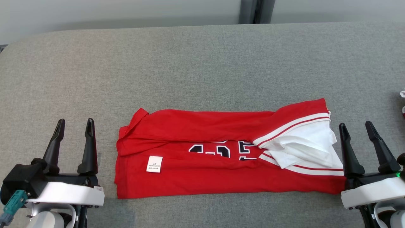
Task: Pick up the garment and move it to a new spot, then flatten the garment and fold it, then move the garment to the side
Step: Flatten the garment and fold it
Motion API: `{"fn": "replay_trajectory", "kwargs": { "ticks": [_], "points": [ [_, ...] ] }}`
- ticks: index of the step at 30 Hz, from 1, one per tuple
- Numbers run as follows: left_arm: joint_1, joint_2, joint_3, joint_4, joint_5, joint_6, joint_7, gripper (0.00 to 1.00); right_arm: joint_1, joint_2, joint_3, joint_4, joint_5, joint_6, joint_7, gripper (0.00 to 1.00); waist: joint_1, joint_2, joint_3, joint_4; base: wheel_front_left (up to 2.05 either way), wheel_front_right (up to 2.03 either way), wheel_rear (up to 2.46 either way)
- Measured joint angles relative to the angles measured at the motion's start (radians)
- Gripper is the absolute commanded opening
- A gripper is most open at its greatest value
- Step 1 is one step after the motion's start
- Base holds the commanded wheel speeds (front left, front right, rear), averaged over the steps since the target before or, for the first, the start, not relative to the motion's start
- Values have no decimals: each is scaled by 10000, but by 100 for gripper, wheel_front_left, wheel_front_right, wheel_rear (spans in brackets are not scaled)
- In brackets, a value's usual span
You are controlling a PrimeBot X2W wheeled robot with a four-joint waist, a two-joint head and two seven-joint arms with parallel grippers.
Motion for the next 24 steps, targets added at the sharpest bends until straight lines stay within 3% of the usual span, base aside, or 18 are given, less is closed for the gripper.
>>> {"fn": "replay_trajectory", "kwargs": {
  "ticks": [11, 24],
  "points": [
    [-163, -151, -44, 428, 253, -316, -2, 100, -204, -174, -282, 924, -86, 0, 173, 100, 0, 0, 7, 266, 0, 0, 0],
    [-593, -240, -192, 612, 420, -502, -2, 100, -1206, -136, 376, 4591, 127, 0, -117, 100, 0, 1, 378, 514, 0, 0, 0]
  ]
}}
